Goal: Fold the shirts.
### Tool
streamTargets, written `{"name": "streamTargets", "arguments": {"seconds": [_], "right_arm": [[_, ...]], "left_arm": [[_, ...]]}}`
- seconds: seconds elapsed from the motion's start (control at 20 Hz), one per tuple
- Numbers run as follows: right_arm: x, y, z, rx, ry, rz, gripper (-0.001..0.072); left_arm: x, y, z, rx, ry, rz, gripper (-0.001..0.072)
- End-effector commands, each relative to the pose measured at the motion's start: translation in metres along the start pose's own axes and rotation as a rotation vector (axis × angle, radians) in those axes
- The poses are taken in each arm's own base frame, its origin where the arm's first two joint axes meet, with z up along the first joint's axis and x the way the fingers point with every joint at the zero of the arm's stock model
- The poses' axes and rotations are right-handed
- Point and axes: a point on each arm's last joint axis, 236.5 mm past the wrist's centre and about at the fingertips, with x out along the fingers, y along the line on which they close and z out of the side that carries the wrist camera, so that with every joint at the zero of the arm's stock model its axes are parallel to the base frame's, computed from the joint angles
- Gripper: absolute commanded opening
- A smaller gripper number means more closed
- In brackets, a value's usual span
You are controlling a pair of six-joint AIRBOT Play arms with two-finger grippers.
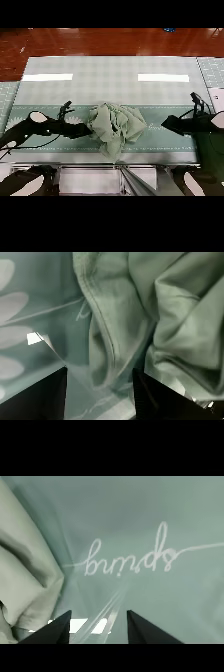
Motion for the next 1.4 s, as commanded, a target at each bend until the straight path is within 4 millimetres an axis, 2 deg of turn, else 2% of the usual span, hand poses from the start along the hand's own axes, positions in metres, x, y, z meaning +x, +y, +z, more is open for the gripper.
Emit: {"name": "streamTargets", "arguments": {"seconds": [0.0,0.05,0.15,0.35,0.5,0.65,0.8,0.85,0.9,0.95,1.05,1.15,1.2,1.25,1.35], "right_arm": [[0.017,0.000,-0.028,0.062,0.058,0.059,0.0407],[0.018,0.000,-0.032,0.067,0.072,0.061,0.0407],[0.024,0.004,-0.041,0.098,0.097,0.094,0.0407],[0.053,0.025,-0.068,0.103,0.154,0.151,0.0407],[0.081,0.049,-0.075,0.092,0.162,0.173,0.0407],[0.103,0.066,-0.067,0.156,0.141,0.212,0.0407],[0.114,0.080,-0.044,0.156,0.114,0.224,0.0400],[0.118,0.084,-0.037,0.145,0.115,0.222,0.0303],[0.120,0.091,-0.032,0.099,0.123,0.229,0.0110],[0.117,0.102,-0.029,0.025,0.134,0.252,0.0025],[0.090,0.128,-0.008,-0.121,0.136,0.311,0.0025],[0.041,0.147,0.047,-0.228,0.019,0.321,0.0025],[0.007,0.156,0.082,-0.258,-0.077,0.319,0.0025],[-0.036,0.168,0.118,-0.292,-0.187,0.322,0.0025],[-0.126,0.195,0.165,-0.377,-0.369,0.342,0.0025]], "left_arm": [[0.027,0.001,0.008,0.004,-0.013,0.027,0.0501],[0.028,0.000,0.012,0.007,-0.017,0.028,0.0430],[0.026,-0.005,0.024,0.026,-0.036,0.025,0.0027],[0.020,-0.020,0.040,0.075,-0.061,0.004,0.0017],[0.019,-0.023,0.040,0.080,-0.057,-0.002,0.0017],[0.019,-0.027,0.032,0.081,-0.022,-0.018,0.0018],[0.019,-0.026,0.033,0.081,-0.026,-0.016,0.0017],[0.019,-0.026,0.035,0.082,-0.033,-0.014,0.0018],[0.018,-0.027,0.037,0.084,-0.038,-0.014,0.0018],[0.013,-0.026,0.042,0.089,-0.046,-0.011,0.0017],[-0.012,-0.023,0.059,0.082,-0.056,-0.028,0.0017],[-0.059,-0.029,0.092,0.084,-0.136,-0.082,0.0017],[-0.093,-0.036,0.118,0.086,-0.224,-0.110,0.0017],[-0.130,-0.048,0.143,0.093,-0.326,-0.143,0.0017],[-0.215,-0.088,0.185,0.154,-0.547,-0.227,0.0017]]}}
